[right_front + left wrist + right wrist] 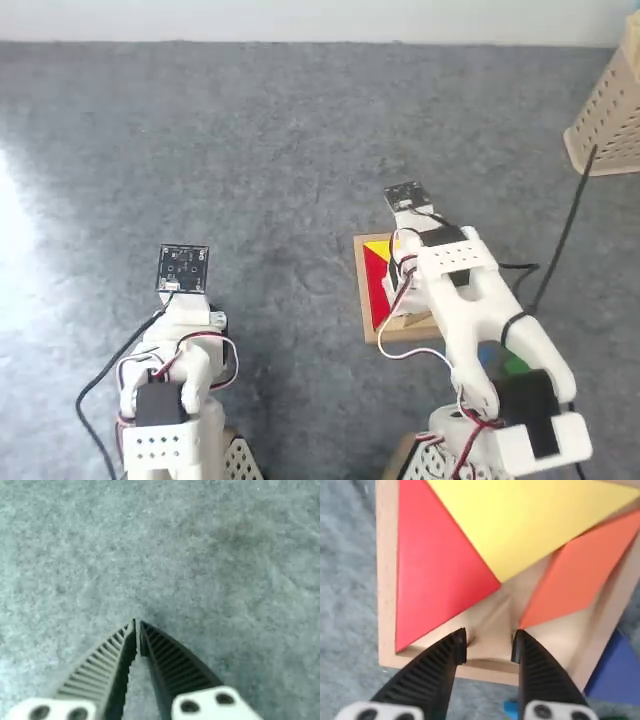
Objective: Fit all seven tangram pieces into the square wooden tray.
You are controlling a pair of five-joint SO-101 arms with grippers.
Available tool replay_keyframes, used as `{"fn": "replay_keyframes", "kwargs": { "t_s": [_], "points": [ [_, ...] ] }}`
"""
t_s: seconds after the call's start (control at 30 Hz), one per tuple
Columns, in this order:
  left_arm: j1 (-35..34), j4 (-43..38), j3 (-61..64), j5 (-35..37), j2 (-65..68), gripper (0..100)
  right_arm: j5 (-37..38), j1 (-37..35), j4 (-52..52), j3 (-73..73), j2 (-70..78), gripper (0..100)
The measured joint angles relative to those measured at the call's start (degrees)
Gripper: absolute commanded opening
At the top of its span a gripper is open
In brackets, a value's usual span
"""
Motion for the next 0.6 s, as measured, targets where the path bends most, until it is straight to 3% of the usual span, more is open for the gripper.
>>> {"fn": "replay_keyframes", "kwargs": {
  "t_s": [0.23,0.4,0.6],
  "points": [
    [0.0,0.0,0.0,0.0,0.0,1,0.0,0.4,0.0,-0.5,1.6,15.6],
    [0.0,0.0,0.0,0.0,0.0,1,0.1,1.6,-0.1,-0.6,1.4,1.1],
    [0.1,0.0,0.0,0.0,0.0,1,0.1,3.7,-0.3,-0.1,-1.2,1.8]
  ]
}}
